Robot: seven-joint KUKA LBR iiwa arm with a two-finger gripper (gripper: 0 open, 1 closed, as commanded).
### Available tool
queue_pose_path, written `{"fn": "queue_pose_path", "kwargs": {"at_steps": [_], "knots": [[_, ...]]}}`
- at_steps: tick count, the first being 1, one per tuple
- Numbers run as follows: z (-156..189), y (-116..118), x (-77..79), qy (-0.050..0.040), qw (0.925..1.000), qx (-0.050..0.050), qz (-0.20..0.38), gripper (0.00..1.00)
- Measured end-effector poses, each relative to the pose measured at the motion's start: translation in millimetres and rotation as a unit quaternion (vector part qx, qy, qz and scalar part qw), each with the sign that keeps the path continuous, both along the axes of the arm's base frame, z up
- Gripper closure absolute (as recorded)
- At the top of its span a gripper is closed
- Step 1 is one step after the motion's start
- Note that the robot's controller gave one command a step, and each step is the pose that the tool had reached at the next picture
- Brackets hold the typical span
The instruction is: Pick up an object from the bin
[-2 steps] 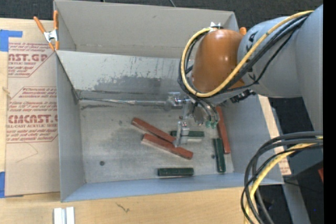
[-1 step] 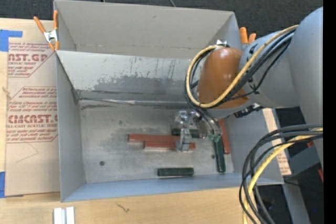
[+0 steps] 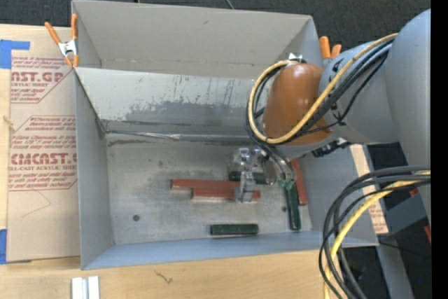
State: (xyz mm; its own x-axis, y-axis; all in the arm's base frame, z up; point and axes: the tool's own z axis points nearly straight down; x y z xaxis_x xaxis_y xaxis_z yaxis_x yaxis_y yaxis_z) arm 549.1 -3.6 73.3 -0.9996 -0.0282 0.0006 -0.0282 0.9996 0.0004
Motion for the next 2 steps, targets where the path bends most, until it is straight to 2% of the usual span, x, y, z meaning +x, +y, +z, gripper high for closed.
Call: {"fn": "queue_pose_path", "kwargs": {"at_steps": [1,2], "knots": [[85.0,41.2,4.0,-0.0018,0.9646,0.001,0.264,1.00],[84.9,41.2,3.9,-0.0016,0.9646,0.001,0.264,1.00]]}}
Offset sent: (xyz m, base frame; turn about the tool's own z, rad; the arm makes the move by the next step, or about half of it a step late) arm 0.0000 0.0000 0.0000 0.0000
